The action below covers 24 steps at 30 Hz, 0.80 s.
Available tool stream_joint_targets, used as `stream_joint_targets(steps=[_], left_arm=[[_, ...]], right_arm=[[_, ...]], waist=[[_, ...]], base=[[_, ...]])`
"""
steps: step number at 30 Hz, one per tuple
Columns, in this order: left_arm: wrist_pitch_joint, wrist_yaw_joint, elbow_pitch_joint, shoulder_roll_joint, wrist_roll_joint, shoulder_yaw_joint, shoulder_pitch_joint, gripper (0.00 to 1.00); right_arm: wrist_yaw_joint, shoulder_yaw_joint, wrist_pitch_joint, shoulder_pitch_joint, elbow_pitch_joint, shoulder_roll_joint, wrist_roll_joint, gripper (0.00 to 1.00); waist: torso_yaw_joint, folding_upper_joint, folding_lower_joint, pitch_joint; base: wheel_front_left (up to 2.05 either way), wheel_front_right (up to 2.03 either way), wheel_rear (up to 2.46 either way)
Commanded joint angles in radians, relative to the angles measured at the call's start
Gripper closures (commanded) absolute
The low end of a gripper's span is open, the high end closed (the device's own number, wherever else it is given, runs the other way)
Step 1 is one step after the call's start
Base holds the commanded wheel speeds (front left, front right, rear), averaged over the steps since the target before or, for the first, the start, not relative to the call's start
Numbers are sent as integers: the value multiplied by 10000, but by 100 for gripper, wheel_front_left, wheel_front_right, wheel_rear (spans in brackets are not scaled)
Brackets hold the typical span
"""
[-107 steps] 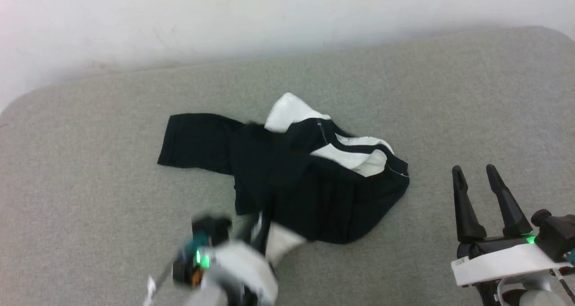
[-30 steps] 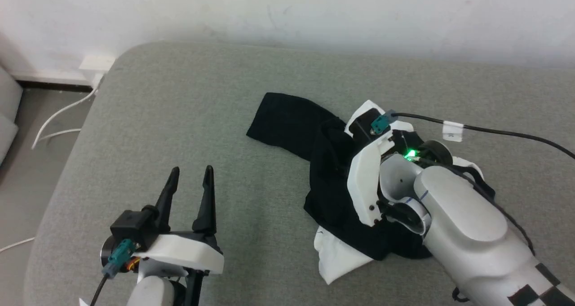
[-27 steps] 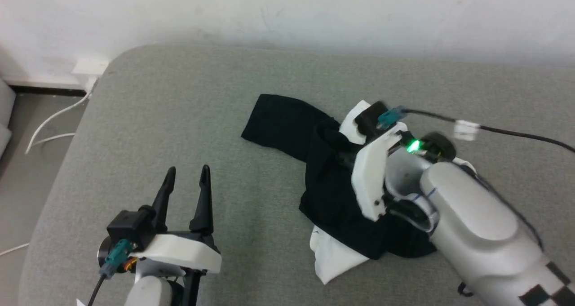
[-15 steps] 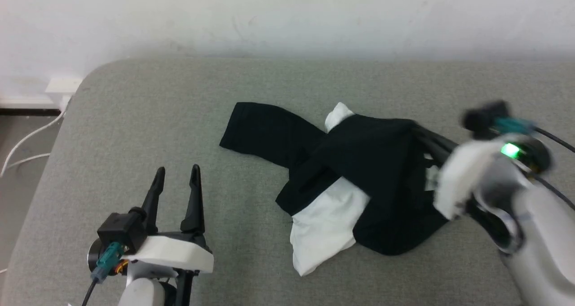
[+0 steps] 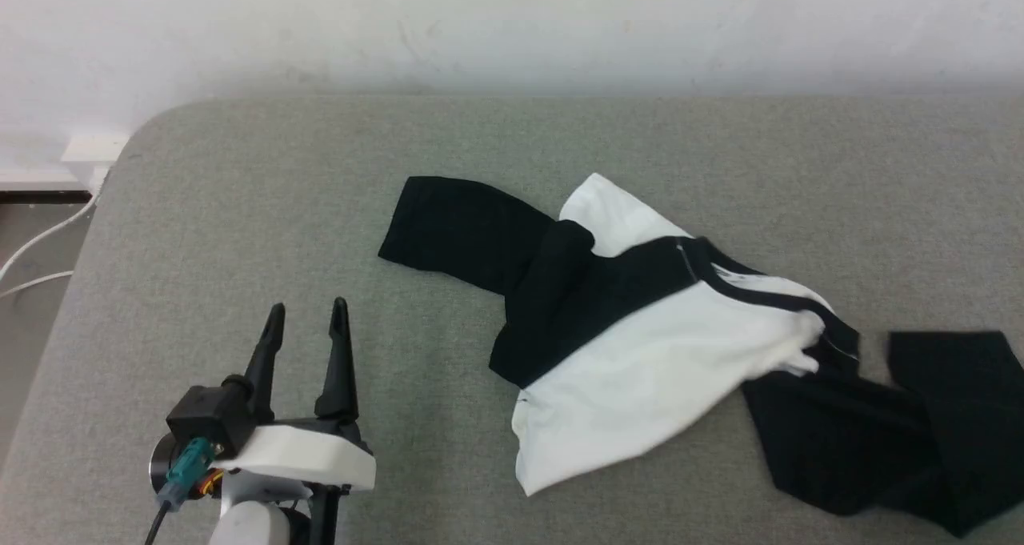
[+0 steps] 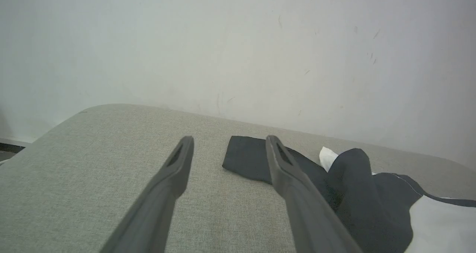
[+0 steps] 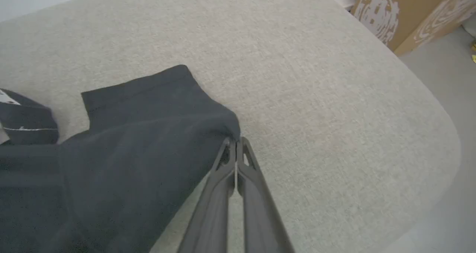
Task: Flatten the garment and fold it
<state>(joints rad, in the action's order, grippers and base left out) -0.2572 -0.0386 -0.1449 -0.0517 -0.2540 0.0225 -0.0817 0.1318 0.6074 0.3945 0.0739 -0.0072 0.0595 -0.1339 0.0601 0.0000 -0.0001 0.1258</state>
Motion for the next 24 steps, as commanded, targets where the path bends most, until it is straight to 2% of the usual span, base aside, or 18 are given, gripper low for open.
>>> stream_joint_targets(steps=[1,2,3,8,11,14,18,24], left_arm=[[-45,87,30,12,-40,-44,34,0],[-45,109,38,12,-46,-57,39,0],[-45,131,49,12,-47,-74,47,0],[-45,172,38,13,-46,-80,65,0],[-45,179,12,13,-58,-24,40,0],[-45,212,19,13,-81,24,42,0],[-45,224,23,14,-126,98,6,0],[-45,261,15,14,-207,181,-63,0]], right_arm=[[-11,161,-91,-49,22,-36,109,93],[-11,178,-156,-66,75,-66,91,51],[-11,130,-352,-137,101,-79,-35,0],[-11,-446,-2084,-674,32,-89,-706,0],[-11,-1339,-2353,-827,-44,-90,-758,0],[-11,-2734,-1433,-865,111,-87,-605,0],[-11,-4373,500,-976,620,366,-656,0],[-11,-5319,2931,-773,1585,1004,-1116,0]], waist=[[-44,0,1,34],[-75,0,1,48],[-109,0,1,61],[-190,0,1,19],[-181,0,1,-31],[-185,0,1,-33],[-155,0,1,52],[-89,0,1,184]], base=[[0,0,0],[0,0,0],[0,0,0],[0,0,0],[0,0,0],[0,0,0],[0,0,0],[0,0,0]])
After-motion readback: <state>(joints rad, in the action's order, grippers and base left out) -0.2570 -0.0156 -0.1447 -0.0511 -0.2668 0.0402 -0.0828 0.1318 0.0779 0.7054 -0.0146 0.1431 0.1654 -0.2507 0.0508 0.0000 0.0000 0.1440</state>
